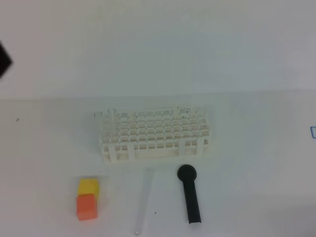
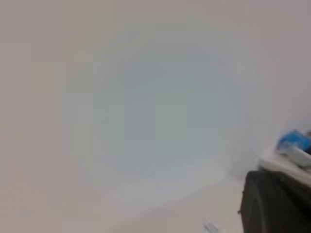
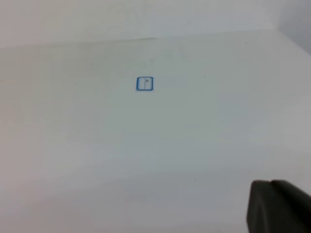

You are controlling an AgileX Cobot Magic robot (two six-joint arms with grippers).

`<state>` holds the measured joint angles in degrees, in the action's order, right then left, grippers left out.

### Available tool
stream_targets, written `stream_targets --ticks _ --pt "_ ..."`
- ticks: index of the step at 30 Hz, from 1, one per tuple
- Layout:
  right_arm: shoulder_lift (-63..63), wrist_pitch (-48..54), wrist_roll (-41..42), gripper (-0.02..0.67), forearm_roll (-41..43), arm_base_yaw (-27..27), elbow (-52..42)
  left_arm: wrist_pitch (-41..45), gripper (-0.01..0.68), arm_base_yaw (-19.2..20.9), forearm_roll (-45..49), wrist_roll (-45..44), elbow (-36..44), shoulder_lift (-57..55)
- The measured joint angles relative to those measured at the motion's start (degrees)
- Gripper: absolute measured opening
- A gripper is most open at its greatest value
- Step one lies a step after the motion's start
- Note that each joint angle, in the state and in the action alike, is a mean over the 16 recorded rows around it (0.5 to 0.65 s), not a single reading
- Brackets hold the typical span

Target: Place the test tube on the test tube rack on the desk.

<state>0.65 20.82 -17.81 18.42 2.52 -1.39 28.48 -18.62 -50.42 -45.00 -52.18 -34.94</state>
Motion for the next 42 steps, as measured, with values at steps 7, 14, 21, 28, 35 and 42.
stream_targets --ticks 7,14,21,28,35,42 --pt "0.0 0.0 0.0 -0.001 0.0 0.0 0.0 16.36 -0.001 -0.08 11.46 12.01 -8.76 -12.85" --pt "0.0 0.0 0.0 -0.001 0.0 0.0 0.0 29.15 -0.001 -1.43 24.03 26.23 -14.77 -26.41" --pt "0.0 0.0 0.0 -0.001 0.0 0.0 0.0 35.47 -0.001 -5.46 33.15 38.74 -16.28 -39.04" --pt "0.0 0.0 0.0 -0.001 0.0 0.0 0.0 35.52 0.012 -9.83 40.47 48.46 -16.28 -50.69" --pt "0.0 0.0 0.0 -0.001 0.0 0.0 0.0 30.18 0.142 -12.06 44.38 52.33 -16.28 -60.08" --pt "0.0 0.0 0.0 -0.001 0.0 0.0 0.0 24.85 0.349 -13.88 44.64 53.26 -16.28 -66.47"
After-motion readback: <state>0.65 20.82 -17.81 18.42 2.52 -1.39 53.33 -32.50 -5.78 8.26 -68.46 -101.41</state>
